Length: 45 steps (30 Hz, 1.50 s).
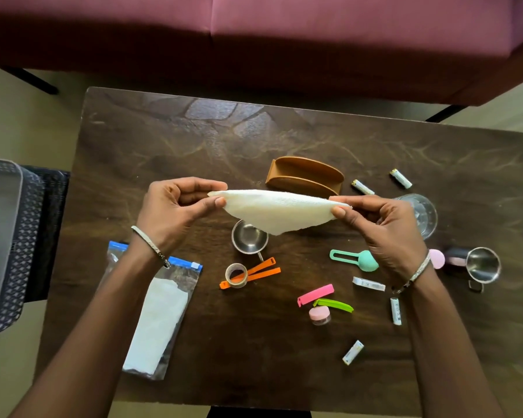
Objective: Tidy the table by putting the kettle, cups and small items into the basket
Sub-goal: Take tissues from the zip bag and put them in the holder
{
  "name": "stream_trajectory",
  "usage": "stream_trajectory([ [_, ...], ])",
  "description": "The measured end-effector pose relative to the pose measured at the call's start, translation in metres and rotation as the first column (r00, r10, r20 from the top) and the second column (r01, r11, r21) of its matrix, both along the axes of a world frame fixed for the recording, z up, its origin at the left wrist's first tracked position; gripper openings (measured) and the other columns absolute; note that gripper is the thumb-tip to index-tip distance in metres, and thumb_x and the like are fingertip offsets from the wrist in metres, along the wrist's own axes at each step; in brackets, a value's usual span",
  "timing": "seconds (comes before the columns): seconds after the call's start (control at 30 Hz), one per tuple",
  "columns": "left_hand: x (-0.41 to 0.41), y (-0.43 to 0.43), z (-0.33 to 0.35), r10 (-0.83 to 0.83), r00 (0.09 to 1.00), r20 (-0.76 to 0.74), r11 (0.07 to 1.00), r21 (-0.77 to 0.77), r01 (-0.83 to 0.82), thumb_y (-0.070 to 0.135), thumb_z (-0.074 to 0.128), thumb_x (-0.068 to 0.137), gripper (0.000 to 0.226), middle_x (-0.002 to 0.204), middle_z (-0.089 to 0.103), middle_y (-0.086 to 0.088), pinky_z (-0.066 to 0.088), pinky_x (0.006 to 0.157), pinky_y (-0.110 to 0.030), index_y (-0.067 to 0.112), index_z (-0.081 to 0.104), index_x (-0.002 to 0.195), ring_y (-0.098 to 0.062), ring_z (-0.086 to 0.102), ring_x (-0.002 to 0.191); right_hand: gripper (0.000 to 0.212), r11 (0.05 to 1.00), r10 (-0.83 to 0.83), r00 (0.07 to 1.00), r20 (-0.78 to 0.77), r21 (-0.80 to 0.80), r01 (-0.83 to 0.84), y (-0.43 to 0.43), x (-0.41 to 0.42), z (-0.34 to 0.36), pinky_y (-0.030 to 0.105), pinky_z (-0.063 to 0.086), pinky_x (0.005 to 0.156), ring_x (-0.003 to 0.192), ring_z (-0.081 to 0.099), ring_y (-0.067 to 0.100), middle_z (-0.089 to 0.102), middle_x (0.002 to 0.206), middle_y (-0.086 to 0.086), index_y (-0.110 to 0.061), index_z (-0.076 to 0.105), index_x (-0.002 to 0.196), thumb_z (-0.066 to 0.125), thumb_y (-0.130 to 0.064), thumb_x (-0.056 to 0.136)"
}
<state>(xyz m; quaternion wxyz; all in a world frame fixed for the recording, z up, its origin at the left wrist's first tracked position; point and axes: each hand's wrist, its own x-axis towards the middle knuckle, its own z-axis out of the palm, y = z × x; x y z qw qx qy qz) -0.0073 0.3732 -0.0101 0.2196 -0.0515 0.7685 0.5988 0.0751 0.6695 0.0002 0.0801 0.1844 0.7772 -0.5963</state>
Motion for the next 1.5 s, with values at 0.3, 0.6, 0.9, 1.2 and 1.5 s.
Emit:
stream_trajectory([
  [0.3, -0.012, 0.007, -0.004, -0.021, 0.99, 0.14, 0.996, 0.094, 0.008, 0.019, 0.076, 0.071, 0.025, 0.089, 0.077, -0.01, 0.06, 0.079, -0.03, 0.009, 0.075, 0.094, -0.022, 0.074, 0.087, 0.015, 0.994, -0.066, 0.991, 0.12, -0.074, 0.076, 0.012, -0.002, 0.002, 0.014, 0.057, 0.071, 0.092, 0.071, 0.006, 0.077, 0.096, -0.001, -0.015, 0.076, 0.1, 0.068, -0.018, 0.088],
  [0.6, -0.035, 0.039, -0.006, 0.098, 0.896, 0.434, 0.95, 0.226, -0.213, 0.024, 0.074, 0.074, 0.026, 0.095, 0.075, -0.014, 0.061, 0.069, -0.029, 0.006, 0.073, 0.093, -0.022, 0.073, 0.088, 0.009, 0.63, -0.461, 0.807, 0.37, -0.504, 0.591, -0.002, -0.017, -0.007, 0.027, 0.061, 0.068, 0.085, 0.076, 0.019, 0.078, 0.091, 0.01, -0.008, 0.072, 0.085, 0.07, -0.016, 0.089],
  [0.9, -0.068, 0.095, -0.042, 0.257, 0.622, 0.74, 0.876, 0.094, -0.473, 0.012, 0.071, 0.087, 0.008, 0.059, 0.07, -0.004, 0.057, 0.046, -0.023, 0.007, 0.066, 0.083, -0.007, 0.069, 0.051, 0.019, 0.43, -0.712, 0.53, 0.46, -0.311, 0.847, -0.012, -0.053, -0.034, 0.02, 0.055, 0.046, 0.047, 0.068, 0.012, 0.068, 0.082, 0.018, -0.002, 0.056, 0.103, 0.068, 0.003, 0.09],
  [1.2, -0.084, 0.117, -0.08, 0.334, 0.597, 0.729, 0.909, -0.08, -0.41, 0.011, 0.062, 0.093, 0.011, 0.046, 0.065, -0.003, 0.053, 0.039, -0.024, 0.007, 0.062, 0.082, -0.006, 0.064, 0.041, 0.013, 0.579, -0.702, 0.533, 0.472, -0.057, 0.813, -0.003, -0.065, -0.08, 0.016, 0.037, 0.033, 0.037, 0.054, 0.007, 0.063, 0.069, 0.009, -0.012, 0.061, 0.084, 0.061, -0.003, 0.093],
  [1.5, -0.085, 0.118, -0.095, 0.331, 0.748, 0.576, 0.943, -0.238, -0.234, 0.017, 0.066, 0.09, 0.014, 0.058, 0.063, -0.006, 0.054, 0.041, -0.023, 0.006, 0.063, 0.081, -0.009, 0.059, 0.036, 0.012, 0.6, -0.678, 0.497, 0.541, 0.017, 0.8, 0.005, -0.064, -0.097, 0.016, 0.029, 0.03, 0.033, 0.042, 0.004, 0.059, 0.065, 0.004, -0.014, 0.062, 0.086, 0.057, -0.006, 0.092],
])
